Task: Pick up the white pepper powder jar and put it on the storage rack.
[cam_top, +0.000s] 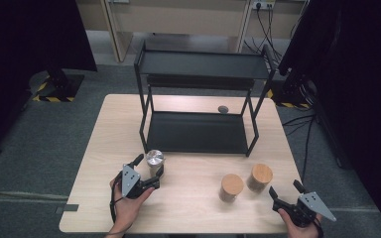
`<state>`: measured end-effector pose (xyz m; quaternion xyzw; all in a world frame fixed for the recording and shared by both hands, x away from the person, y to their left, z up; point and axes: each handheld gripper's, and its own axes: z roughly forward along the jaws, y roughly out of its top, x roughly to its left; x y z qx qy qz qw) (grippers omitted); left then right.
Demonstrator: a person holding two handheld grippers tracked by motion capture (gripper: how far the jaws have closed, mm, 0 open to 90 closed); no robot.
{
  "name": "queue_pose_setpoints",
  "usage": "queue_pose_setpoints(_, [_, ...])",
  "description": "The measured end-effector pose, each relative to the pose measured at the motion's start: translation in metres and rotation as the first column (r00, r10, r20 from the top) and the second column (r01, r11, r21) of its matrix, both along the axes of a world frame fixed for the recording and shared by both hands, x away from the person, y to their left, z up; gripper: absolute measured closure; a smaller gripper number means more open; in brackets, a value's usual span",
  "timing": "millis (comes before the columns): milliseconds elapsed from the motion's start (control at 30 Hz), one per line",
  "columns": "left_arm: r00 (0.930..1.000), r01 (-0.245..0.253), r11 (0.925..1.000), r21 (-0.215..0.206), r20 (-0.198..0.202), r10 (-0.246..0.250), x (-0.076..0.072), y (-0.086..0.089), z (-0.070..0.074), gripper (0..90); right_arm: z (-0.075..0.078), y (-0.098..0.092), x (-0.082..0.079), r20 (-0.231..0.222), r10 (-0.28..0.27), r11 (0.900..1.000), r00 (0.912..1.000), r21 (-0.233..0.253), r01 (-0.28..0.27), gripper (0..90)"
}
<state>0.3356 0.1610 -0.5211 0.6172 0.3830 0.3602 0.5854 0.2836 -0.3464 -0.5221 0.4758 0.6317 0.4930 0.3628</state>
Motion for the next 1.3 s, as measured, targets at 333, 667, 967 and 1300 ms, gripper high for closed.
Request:
queue_pose_setpoints(333, [0.9998,-0.001,1.0,-0.001,-0.018,0.001,0.011,-0.005,-0.001,23.2,0.0,0.0,0.0,0.0,0.002,1.0,1.0,-0.003,-0.002,5.7])
queue_pose_setpoints(667, [1.0,-0.004,1.0,0.009,-0.007,0.004,0.016,-0.005,-0.002,33.9,0.0,0.001,0.0,0.002,0.002,1.0,1.0,-0.008,-0.002,5.8])
queue_pose_setpoints(967, [0.9999,0.001,0.9999,0.014,-0.015,0.0,0.016,-0.005,0.0,34.5,0.0,0.0,0.0,0.001,0.003,1.0,1.0,-0.005,-0.003,5.8])
queue_pose_setpoints(1300, [0.9997,0.022,0.9995,0.021,0.012,-0.023,0.015,-0.013,0.014,34.6,0.0,0.0,0.0,0.001,0.002,1.0,1.0,-0.001,-0.002,5.9])
